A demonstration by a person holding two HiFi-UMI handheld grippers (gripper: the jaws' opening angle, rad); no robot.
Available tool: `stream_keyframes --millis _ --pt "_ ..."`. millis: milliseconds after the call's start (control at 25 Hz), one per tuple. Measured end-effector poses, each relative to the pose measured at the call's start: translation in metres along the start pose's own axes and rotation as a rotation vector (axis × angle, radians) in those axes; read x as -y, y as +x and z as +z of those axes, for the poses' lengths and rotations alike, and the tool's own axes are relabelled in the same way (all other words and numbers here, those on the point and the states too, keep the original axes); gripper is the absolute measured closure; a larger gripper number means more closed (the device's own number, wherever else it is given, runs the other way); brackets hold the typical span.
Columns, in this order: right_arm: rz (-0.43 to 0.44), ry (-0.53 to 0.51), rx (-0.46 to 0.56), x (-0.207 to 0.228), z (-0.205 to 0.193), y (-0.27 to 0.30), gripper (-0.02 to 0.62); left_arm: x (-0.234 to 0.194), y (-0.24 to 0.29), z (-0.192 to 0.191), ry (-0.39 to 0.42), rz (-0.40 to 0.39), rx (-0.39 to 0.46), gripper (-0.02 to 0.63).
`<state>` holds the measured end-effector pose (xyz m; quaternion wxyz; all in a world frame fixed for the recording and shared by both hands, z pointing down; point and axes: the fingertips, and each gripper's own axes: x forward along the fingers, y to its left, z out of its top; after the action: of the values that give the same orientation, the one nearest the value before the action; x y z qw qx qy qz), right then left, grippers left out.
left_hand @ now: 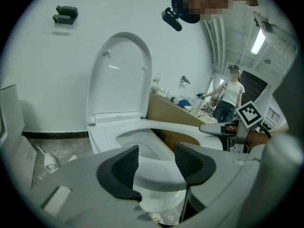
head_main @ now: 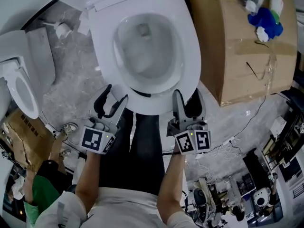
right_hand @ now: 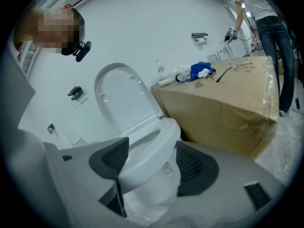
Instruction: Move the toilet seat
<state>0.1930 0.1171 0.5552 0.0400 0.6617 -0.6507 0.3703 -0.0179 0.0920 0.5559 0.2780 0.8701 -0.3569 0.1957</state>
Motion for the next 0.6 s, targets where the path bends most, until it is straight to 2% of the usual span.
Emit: stream_keyframes --millis 400,600 --pt "0.002 0.065 0.081 -0.019 0.038 -0.003 0.278 0.037 -0.002 0.056 0.063 -0.039 0.076 0.423" --pt "0.002 0.104 0.121 -0.028 0.058 -0.004 0.276 0.050 -0.010 0.066 0.060 -0.051 0.073 0.436"
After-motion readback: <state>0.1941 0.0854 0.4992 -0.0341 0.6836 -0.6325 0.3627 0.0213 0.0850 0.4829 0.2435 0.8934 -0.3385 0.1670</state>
